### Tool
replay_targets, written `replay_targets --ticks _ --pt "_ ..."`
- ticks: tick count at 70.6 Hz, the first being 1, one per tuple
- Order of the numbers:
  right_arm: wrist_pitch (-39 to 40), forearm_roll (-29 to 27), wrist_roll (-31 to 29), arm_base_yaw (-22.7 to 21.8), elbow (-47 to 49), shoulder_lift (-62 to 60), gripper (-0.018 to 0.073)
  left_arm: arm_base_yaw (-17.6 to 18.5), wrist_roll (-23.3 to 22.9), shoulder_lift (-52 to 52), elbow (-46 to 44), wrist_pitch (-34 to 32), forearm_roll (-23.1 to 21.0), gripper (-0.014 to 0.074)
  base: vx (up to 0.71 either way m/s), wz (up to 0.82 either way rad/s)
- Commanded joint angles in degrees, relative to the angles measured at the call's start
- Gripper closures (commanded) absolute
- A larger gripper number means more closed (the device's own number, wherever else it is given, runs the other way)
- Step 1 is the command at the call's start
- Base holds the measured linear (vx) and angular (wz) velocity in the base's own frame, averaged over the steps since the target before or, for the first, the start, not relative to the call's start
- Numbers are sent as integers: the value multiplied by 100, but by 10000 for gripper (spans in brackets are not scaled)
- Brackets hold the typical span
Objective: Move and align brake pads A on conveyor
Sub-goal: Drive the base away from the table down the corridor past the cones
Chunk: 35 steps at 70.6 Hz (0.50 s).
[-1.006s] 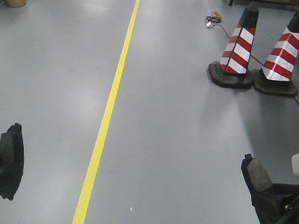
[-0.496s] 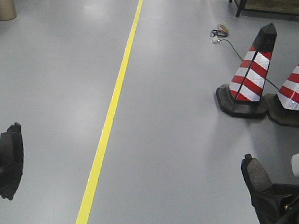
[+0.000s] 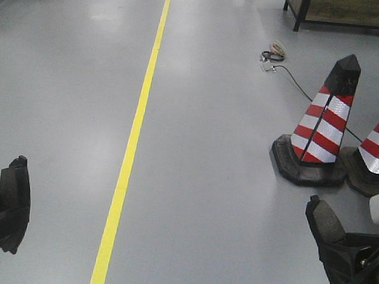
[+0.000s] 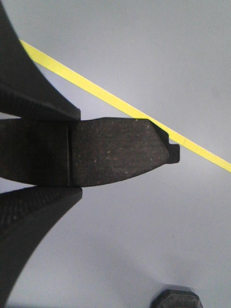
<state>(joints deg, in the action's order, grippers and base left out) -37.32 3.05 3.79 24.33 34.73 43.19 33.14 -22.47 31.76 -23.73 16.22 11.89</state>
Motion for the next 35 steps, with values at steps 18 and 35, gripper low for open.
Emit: replay_targets --ticks 18,35 --pt "460 23 -50 2 170 -43 376 20 -12 -14 -176 -523 34 468 64 -6" --pt "460 24 -50 2 170 -43 376 20 -12 -14 -176 -523 34 468 61 -13"
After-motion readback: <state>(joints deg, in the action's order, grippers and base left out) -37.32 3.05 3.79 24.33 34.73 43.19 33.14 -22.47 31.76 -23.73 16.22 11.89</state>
